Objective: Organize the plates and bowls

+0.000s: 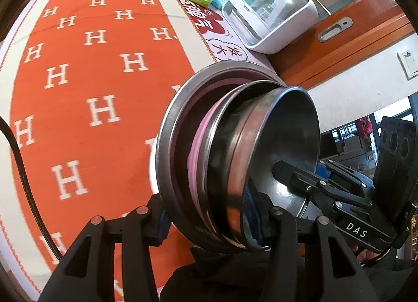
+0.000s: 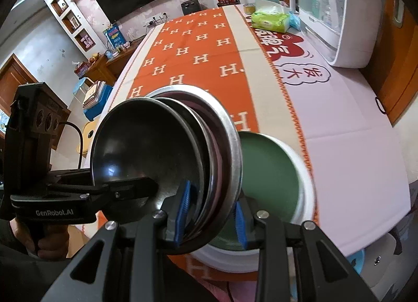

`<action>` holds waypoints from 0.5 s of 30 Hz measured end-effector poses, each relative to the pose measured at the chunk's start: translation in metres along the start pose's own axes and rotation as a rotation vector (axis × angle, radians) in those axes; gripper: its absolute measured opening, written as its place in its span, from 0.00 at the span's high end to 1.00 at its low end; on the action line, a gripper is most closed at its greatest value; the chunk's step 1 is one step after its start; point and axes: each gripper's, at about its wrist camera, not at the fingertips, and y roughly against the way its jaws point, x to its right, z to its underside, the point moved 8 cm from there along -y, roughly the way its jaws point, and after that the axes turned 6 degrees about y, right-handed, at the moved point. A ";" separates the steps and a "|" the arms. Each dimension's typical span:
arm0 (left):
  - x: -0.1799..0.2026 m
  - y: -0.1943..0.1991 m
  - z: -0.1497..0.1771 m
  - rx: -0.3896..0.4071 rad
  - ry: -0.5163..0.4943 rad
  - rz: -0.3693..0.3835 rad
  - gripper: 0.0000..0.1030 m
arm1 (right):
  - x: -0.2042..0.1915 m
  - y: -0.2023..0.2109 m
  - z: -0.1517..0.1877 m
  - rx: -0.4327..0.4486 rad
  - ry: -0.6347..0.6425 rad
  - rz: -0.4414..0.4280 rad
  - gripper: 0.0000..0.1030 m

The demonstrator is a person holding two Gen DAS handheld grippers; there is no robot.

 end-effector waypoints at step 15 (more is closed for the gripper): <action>0.036 -0.067 0.016 -0.095 0.133 -0.064 0.54 | 0.072 -0.025 0.016 -0.149 0.013 -0.074 0.67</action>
